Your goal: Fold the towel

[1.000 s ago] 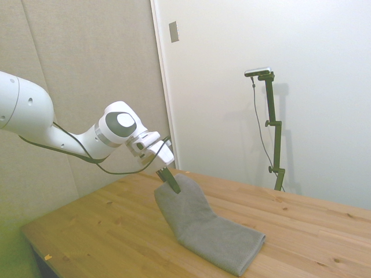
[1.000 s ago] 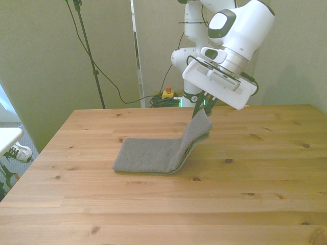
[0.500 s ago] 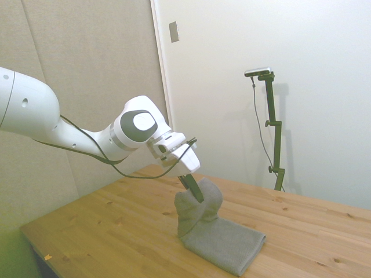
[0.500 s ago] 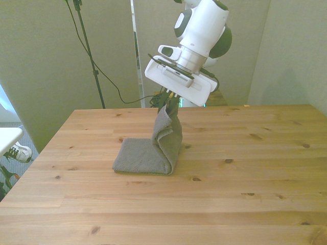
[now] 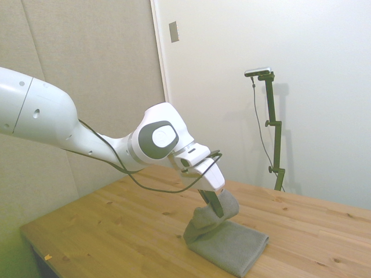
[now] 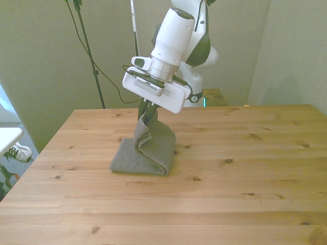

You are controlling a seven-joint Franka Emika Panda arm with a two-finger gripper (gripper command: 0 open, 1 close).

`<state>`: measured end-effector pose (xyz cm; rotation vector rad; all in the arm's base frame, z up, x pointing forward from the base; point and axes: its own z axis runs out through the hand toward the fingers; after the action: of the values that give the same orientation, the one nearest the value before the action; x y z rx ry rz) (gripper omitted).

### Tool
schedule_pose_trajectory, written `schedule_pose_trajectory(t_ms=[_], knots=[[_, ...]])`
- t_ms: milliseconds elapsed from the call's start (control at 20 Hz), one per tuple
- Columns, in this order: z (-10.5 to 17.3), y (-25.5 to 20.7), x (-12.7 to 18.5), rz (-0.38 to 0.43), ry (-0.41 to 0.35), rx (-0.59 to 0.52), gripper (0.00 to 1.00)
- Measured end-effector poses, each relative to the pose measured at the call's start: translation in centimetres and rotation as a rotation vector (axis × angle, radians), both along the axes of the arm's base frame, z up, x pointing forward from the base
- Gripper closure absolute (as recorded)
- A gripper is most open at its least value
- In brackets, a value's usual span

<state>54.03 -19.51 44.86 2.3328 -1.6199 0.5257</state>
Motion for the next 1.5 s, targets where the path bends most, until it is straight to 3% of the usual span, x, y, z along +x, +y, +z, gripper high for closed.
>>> schedule_pose_trajectory(t_ms=[500, 1050, 1250, 1500], knots=[[-0.2, -5.0, -0.5, -0.042, -0.021, 0.074, 0.00], [-0.2, -5.5, -0.5, -0.043, -0.027, 0.072, 0.00], [-0.5, -3.9, -0.5, 0.000, -0.019, 0.119, 0.00], [-0.6, 0.5, -2.9, 0.123, 0.021, 0.302, 0.00]])
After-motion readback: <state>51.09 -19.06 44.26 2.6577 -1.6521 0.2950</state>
